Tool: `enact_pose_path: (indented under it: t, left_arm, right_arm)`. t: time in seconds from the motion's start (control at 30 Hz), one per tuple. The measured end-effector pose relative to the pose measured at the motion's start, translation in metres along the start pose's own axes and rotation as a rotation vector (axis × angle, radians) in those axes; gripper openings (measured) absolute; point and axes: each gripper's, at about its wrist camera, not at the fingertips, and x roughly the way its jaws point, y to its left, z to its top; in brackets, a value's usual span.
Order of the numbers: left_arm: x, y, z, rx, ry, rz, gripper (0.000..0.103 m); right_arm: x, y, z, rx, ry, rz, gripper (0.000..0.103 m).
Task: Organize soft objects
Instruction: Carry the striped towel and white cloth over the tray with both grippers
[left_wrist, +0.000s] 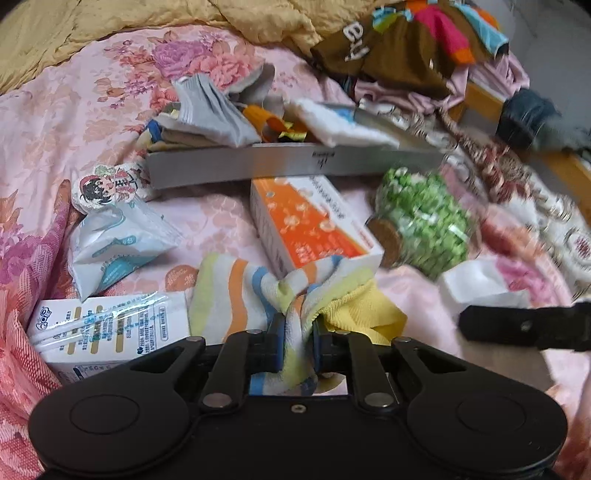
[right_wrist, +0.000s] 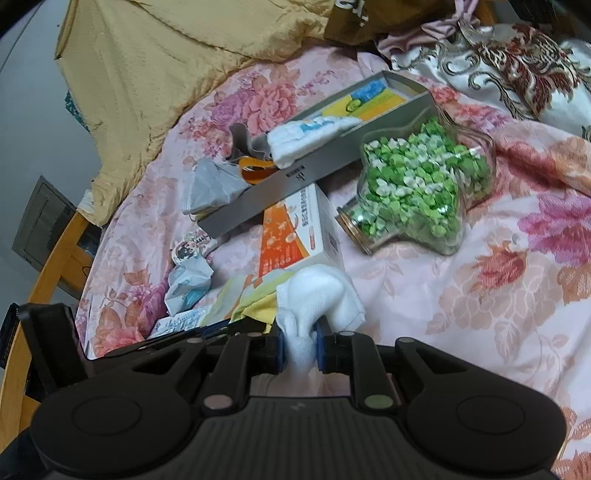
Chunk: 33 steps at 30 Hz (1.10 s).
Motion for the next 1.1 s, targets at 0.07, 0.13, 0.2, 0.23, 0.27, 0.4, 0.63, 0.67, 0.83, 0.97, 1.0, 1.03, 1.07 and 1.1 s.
enact_pose_path:
  t: [0.07,0.13,0.2,0.23,0.27,0.4,0.63,0.67,0.83,0.97,1.0,1.03,1.07,1.1]
  left_arm:
    - [-0.005,-0.001,0.002,-0.017,-0.019,-0.014,0.015]
    - [-0.01,-0.001,0.003,-0.03,-0.041,-0.03,0.015]
    - [-0.016,-0.002,0.005,-0.04,-0.067,-0.042,0.015]
    - [-0.019,-0.002,0.005,-0.046,-0.081,-0.05,0.015]
    - [-0.023,-0.002,0.007,-0.055,-0.096,-0.057,0.015]
    - [-0.035,-0.002,0.014,-0.065,-0.128,-0.093,0.015]
    - [-0.056,-0.001,0.036,-0.071,-0.206,-0.091,0.015]
    - [-0.058,-0.001,0.04,-0.075,-0.22,-0.091,0.015]
    - [-0.057,-0.001,0.07,-0.076,-0.28,-0.055,0.015]
    - [-0.045,-0.001,0.097,-0.072,-0.315,-0.048,0.015]
    - [-0.041,-0.001,0.102,-0.071,-0.32,-0.047,0.015]
    - [-0.036,-0.002,0.106,-0.068,-0.323,-0.048,0.015]
    - [-0.03,-0.003,0.11,-0.062,-0.326,-0.047,0.015]
    - [-0.025,-0.004,0.114,-0.053,-0.332,-0.045,0.015]
  right_arm:
    - [-0.001,0.002,0.001,-0.015,-0.011,0.002,0.019]
    - [-0.002,0.005,0.002,-0.031,-0.023,-0.003,0.019]
    - [-0.005,0.006,0.004,-0.043,-0.039,-0.006,0.018]
    - [-0.006,0.007,0.005,-0.047,-0.048,-0.005,0.018]
    - [-0.008,0.007,0.007,-0.052,-0.057,-0.002,0.018]
    - [-0.013,0.012,0.015,-0.091,-0.09,0.0,0.018]
    - [-0.027,0.026,0.044,-0.18,-0.185,0.009,0.019]
    - [-0.027,0.026,0.049,-0.186,-0.192,0.009,0.019]
    - [-0.015,0.024,0.075,-0.2,-0.214,-0.014,0.019]
    - [0.0,0.015,0.095,-0.197,-0.256,-0.057,0.019]
    - [0.004,0.013,0.1,-0.194,-0.266,-0.064,0.019]
    - [0.007,0.01,0.105,-0.19,-0.273,-0.068,0.019]
    - [0.011,0.009,0.11,-0.183,-0.279,-0.069,0.019]
    - [0.015,0.007,0.114,-0.175,-0.285,-0.07,0.019]
